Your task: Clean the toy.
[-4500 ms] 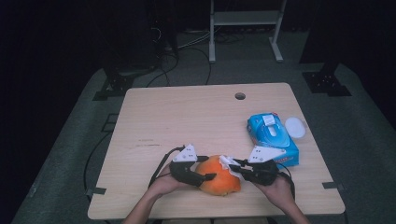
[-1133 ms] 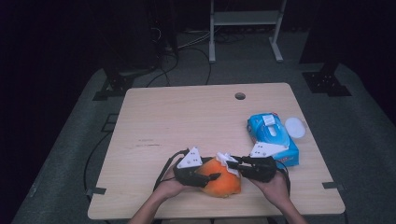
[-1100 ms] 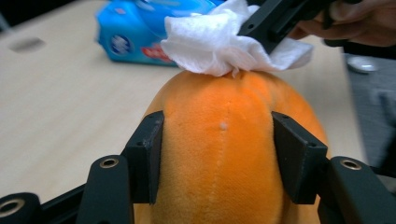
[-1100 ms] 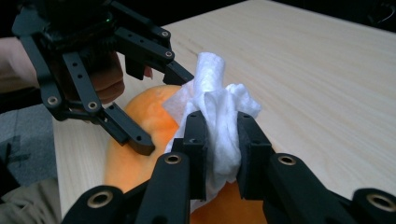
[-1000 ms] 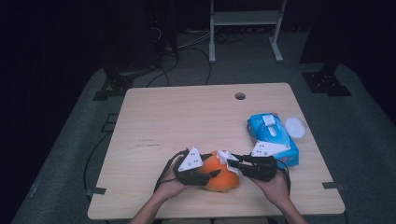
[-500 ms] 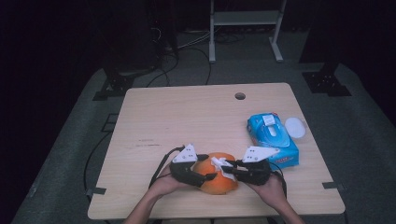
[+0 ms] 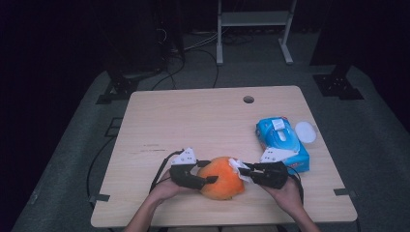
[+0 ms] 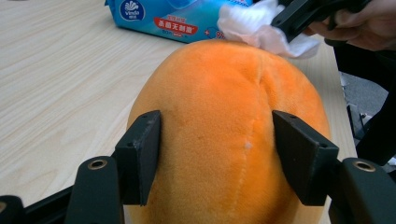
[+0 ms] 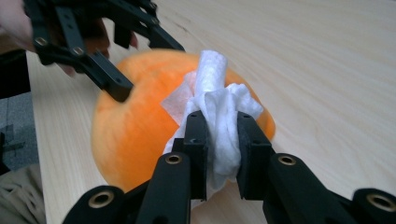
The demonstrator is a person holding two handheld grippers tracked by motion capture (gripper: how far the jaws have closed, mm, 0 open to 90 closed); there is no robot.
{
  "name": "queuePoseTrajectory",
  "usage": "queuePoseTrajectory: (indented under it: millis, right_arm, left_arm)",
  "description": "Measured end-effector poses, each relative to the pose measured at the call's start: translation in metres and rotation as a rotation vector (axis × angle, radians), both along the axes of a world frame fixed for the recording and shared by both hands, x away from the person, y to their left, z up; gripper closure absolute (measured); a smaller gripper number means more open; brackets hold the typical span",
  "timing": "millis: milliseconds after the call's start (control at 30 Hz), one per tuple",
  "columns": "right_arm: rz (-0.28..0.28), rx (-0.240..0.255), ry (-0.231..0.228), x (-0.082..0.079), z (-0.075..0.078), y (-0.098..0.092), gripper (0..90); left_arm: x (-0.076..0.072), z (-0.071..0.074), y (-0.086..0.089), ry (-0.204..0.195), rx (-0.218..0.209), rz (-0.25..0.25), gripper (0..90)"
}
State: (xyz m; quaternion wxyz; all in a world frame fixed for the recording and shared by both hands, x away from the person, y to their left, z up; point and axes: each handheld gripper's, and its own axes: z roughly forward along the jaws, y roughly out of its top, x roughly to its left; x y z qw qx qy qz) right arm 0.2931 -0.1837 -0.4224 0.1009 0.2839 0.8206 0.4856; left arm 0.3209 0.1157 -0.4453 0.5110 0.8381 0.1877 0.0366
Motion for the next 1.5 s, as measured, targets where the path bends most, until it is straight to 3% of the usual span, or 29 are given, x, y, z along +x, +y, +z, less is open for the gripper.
queuePoseTrajectory:
  millis: [133, 367, 567, 667, 867, 967, 1167, 1367, 1500]
  right_arm:
    - [0.02, 0.0, -0.02, -0.002, 0.003, 0.008, 75.7]
    - [-0.006, -0.016, 0.031, 0.003, -0.004, -0.002, 75.7]
    - [0.035, 0.033, -0.018, -0.005, 0.009, 0.01, 75.7]
    - [0.065, 0.008, -0.04, -0.009, 0.01, 0.02, 75.6]
    - [0.036, -0.031, -0.031, -0.006, 0.005, 0.011, 75.8]
    - [0.018, -0.028, -0.02, -0.006, 0.006, 0.005, 75.7]
    - [0.063, -0.012, -0.057, -0.011, 0.013, 0.017, 75.6]
    - [0.064, -0.049, -0.046, -0.01, 0.008, 0.016, 75.8]
    - [0.056, -0.053, -0.036, -0.008, 0.007, 0.009, 75.8]
  left_arm:
    - [0.0, 0.0, 0.001, -0.003, 0.005, -0.002, 35.2]
    - [-0.001, 0.002, -0.001, -0.007, 0.006, 0.004, 34.5]
    - [-0.013, 0.009, -0.021, -0.077, 0.037, -0.019, 32.4]
    - [-0.018, 0.012, -0.029, -0.11, 0.074, -0.019, 31.9]
    - [-0.018, 0.01, -0.027, -0.101, 0.058, -0.016, 31.4]
    - [-0.018, 0.011, -0.029, -0.1, 0.059, -0.019, 29.8]
    - [-0.021, 0.013, -0.035, -0.126, 0.074, -0.031, 27.9]
    - [-0.017, 0.018, -0.029, -0.109, 0.062, -0.028, 17.0]
    - [-0.011, 0.015, -0.023, -0.046, 0.044, -0.021, 16.9]
